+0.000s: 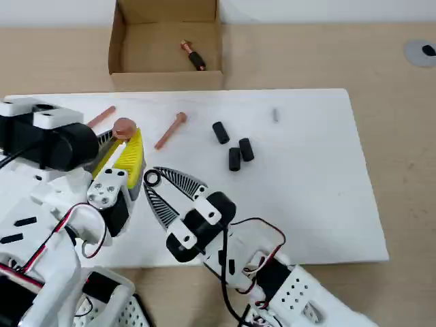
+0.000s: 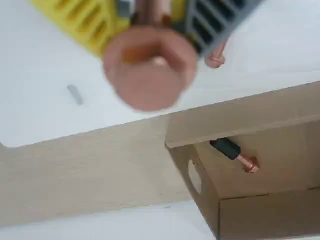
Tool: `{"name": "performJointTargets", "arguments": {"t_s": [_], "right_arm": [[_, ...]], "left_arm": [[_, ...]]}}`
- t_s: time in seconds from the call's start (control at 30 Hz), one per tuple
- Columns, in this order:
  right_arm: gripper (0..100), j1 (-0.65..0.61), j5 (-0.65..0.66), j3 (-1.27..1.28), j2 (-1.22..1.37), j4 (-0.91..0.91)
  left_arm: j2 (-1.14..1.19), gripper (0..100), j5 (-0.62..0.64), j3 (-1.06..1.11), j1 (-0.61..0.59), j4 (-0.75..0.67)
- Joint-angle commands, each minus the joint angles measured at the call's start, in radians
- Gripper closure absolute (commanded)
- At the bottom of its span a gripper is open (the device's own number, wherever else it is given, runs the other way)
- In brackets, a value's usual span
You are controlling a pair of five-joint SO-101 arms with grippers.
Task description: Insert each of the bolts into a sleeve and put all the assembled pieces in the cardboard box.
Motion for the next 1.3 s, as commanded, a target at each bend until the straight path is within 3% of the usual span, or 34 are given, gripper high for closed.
{"name": "performJointTargets", "arguments": {"t_s": [0.0,0.73,0.93,1.27], "right_arm": [[98.9,0.002,0.003,-0.005,-0.028,0.003],[98.9,0.002,0.003,-0.021,-0.030,0.064],[98.9,0.002,0.002,-0.056,-0.030,0.124],[98.9,0.002,0.002,-0.053,-0.030,0.124]], "left_arm": [[-0.001,99,0.014,-0.049,0.061,0.026],[-0.010,99,0.005,0.029,0.092,0.040],[-0.085,99,-0.112,0.110,0.091,0.031],[-0.197,99,-0.130,0.204,0.091,0.032]]}}
